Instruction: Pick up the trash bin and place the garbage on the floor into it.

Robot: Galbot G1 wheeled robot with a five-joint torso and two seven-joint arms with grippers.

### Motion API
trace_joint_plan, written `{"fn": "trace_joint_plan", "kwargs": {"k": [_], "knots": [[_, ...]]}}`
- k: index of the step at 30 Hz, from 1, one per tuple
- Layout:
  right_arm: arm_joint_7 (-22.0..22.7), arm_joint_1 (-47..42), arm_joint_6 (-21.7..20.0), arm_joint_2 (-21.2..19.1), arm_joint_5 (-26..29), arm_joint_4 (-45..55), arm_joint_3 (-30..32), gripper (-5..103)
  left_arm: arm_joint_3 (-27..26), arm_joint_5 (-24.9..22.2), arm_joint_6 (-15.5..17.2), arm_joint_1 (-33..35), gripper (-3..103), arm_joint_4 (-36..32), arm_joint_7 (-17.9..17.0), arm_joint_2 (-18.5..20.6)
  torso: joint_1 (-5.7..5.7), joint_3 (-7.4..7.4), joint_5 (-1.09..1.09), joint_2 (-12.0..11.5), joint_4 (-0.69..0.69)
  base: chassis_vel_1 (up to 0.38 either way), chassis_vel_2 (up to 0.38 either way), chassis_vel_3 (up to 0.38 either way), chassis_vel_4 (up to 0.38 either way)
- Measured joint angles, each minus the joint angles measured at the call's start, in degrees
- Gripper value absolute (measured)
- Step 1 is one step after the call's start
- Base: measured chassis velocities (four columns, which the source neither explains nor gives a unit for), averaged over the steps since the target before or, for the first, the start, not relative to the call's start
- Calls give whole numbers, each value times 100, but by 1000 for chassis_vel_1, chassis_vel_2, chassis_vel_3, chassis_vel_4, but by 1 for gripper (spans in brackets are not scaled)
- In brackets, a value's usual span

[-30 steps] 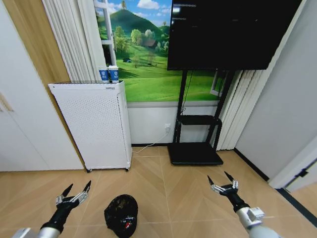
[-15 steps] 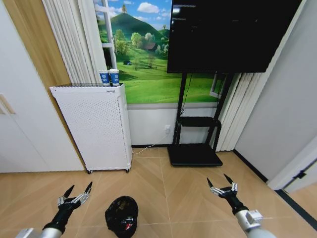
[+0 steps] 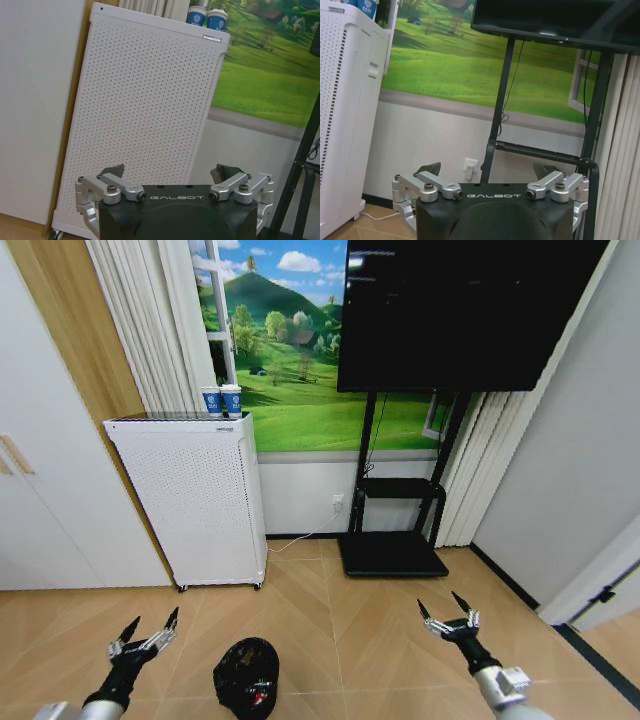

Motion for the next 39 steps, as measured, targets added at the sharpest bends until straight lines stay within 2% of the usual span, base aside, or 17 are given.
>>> {"fn": "trace_joint_plan", "kwargs": {"k": [7, 17, 18, 24, 25, 30, 31, 32, 34, 35, 38, 39], "knots": [[-3, -206, 20, 136, -131, 24, 174, 100, 47, 3, -38, -33, 100, 34, -16, -18, -2, -6, -2, -11, 1, -10, -117, 19, 147], [190, -414, 157, 427, -458, 7, 380, 100, 137, -4, -98, -62, 100, 84, -13, -27, -14, -22, 5, -36, 0, 29, -321, -32, 336], [220, -482, 158, 453, -514, 14, 437, 100, 160, -4, -98, -69, 100, 87, -18, -30, -18, -25, -1, -38, 0, 186, -320, -144, 325], [309, -633, 171, 583, -668, -21, 563, 100, 241, -11, -100, -131, 100, 137, -34, -17, -19, -29, 2, -47, 0, 226, -322, -232, 326], [318, -662, 172, 605, -676, -18, 588, 100, 270, -13, -99, -147, 100, 143, -34, -15, -19, -29, -8, -49, 2, 260, -370, -309, 394], [324, -703, 172, 641, -677, 0, 599, 100, 314, -16, -99, -174, 100, 147, -39, -5, -22, -32, 8, -52, 0, 316, -420, -316, 425], [326, -697, 173, 642, -665, 4, 607, 100, 340, -17, -99, -192, 100, 171, -43, 2, -23, -34, -7, -54, 1, 298, -436, -316, 423], [330, -687, 173, 642, -652, 3, 607, 100, 348, -17, -99, -203, 100, 178, -43, 12, -24, -34, 2, -56, -1, 298, -433, -300, 423], [329, -680, 173, 641, -641, 4, 606, 100, 350, -18, -100, -212, 100, 181, -43, 24, -28, -38, 5, -55, 0, 307, -434, -305, 405], [330, -671, 173, 641, -636, 2, 602, 100, 355, -19, -99, -218, 100, 187, -43, 29, -27, -36, -3, -56, 0, 321, -435, -310, 456], [330, -645, 172, 644, -630, -2, 561, 100, 361, -31, -99, -234, 100, 196, -57, 36, -26, -37, 2, -59, 0, 309, -421, -294, 434], [333, -623, 172, 645, -630, -3, 538, 100, 367, -32, -99, -238, 100, 204, -61, 36, -27, -38, -3, -59, 2, 307, -408, -268, 389]]}}
